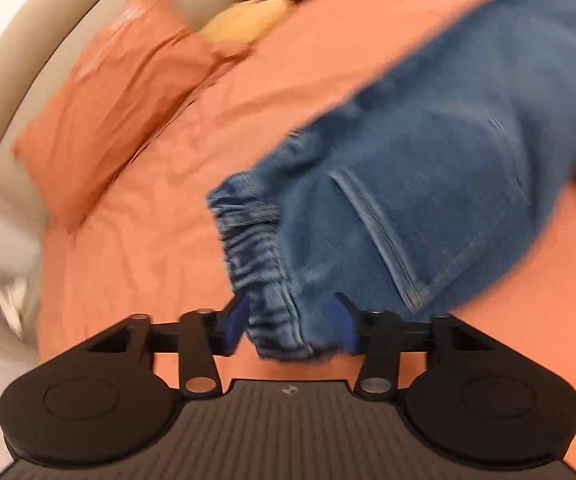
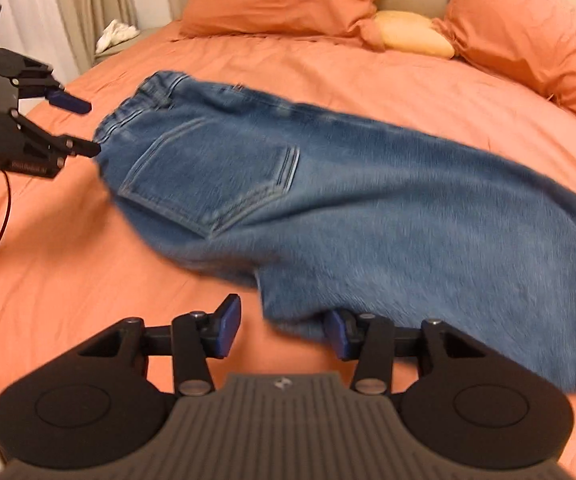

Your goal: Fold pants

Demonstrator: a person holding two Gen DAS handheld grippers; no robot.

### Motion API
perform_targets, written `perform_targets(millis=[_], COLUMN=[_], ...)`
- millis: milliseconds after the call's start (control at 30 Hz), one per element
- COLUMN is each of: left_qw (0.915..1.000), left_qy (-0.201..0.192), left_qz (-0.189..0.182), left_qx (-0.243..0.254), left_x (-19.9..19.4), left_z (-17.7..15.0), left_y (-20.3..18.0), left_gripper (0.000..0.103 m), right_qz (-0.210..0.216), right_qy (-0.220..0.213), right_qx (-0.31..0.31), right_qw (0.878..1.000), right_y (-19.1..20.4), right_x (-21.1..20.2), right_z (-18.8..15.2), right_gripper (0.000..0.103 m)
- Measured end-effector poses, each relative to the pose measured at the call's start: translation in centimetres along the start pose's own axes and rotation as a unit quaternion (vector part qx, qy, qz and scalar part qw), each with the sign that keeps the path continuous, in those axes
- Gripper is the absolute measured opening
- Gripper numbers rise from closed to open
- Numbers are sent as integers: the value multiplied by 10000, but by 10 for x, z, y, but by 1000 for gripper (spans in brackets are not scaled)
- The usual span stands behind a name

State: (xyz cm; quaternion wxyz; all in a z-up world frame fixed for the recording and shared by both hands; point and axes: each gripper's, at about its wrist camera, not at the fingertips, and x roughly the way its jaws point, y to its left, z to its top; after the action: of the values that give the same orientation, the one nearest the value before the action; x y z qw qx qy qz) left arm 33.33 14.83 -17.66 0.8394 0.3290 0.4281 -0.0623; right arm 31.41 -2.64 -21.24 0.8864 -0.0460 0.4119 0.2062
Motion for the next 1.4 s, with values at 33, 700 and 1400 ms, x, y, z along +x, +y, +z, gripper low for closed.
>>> perform_targets(millis=[33, 700, 1400], left_qw=[9998, 9920, 9960], left_qy=[124, 1231, 638], left_qz=[37, 187, -347], left_qx=[-140, -226, -522], left_x=[8, 97, -1], left_z=[4, 29, 107], left_y=[4, 0, -90], left_gripper=[40, 16, 40], right_qz=[-83, 381, -2038], right_qy=[64, 927, 320], right_qx=[28, 0, 2343], right_qw=[9999, 9950, 9500], right_y=[-1, -20, -392], right_x=[0, 0, -210], right_z=[2, -28, -100], right_gripper=[23, 20, 44])
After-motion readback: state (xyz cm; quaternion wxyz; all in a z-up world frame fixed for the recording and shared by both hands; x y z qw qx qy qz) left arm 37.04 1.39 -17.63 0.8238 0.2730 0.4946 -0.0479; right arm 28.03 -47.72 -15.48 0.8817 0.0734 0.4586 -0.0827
